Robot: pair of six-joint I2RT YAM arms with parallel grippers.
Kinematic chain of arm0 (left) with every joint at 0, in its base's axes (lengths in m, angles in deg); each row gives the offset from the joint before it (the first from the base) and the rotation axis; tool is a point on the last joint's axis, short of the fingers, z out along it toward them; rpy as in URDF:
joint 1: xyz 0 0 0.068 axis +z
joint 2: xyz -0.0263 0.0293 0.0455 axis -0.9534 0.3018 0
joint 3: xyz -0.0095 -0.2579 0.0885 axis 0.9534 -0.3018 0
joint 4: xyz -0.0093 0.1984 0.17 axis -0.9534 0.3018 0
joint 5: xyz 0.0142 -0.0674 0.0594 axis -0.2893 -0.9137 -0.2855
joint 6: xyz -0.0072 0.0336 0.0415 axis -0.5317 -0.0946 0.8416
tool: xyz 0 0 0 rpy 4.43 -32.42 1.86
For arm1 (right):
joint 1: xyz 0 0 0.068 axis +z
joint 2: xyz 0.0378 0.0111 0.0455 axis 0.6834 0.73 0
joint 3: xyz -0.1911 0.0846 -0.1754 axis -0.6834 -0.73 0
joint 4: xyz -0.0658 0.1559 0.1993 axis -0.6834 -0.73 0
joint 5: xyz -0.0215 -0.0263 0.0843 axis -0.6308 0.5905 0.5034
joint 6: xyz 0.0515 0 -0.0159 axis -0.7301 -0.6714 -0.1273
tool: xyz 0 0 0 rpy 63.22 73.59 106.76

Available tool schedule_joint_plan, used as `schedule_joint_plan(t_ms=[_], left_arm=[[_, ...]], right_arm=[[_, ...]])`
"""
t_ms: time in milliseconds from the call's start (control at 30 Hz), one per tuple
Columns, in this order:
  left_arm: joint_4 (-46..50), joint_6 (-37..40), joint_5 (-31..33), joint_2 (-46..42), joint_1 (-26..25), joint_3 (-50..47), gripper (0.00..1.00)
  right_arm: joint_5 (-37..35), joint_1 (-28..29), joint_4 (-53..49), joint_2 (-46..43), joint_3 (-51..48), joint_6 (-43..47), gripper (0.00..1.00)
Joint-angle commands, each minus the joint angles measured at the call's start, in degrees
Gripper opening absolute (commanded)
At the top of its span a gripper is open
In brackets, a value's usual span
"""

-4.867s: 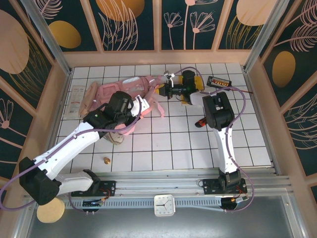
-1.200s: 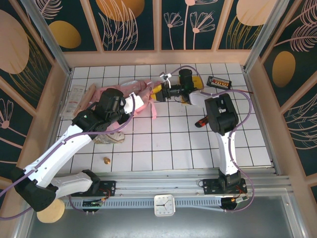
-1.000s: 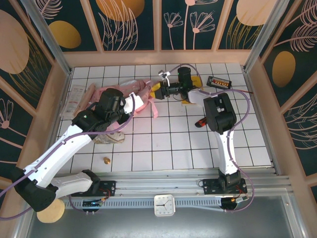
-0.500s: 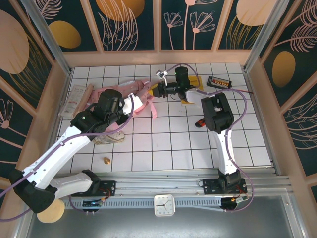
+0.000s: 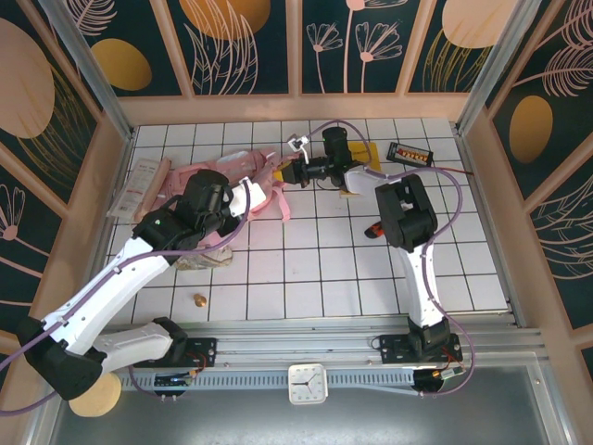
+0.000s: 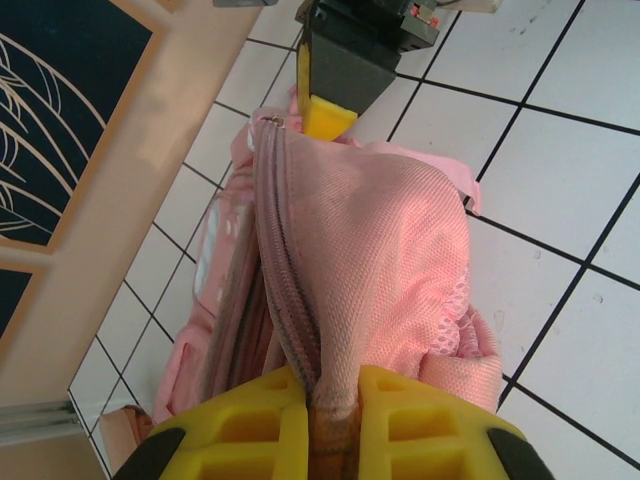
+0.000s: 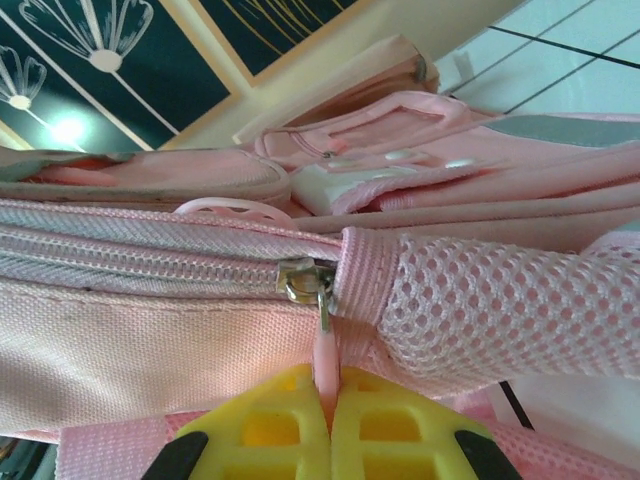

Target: Pack the student bag

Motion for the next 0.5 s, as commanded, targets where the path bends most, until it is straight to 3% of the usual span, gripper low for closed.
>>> schedule_joint_plan(t_ms=[0, 267, 467], left_arm=[[-3.8, -0.2, 3.3, -0.6, 0.3, 0.2, 0.0], [-4.9, -1.9, 0.6, 4.7, -0.1, 0.2, 0.0], [-13.6, -5.1, -0.2, 10.9, -3.7, 0.2, 0.0]], right_arm=[[-4.4, 0.4, -8.9, -7.4, -2.3, 7.8, 0.0], [-9.6, 1.4, -28.4, -15.4, -5.6, 18.9, 0.0], [-11.6, 3.8, -40.3, -19.8, -6.7, 22.6, 0.0]])
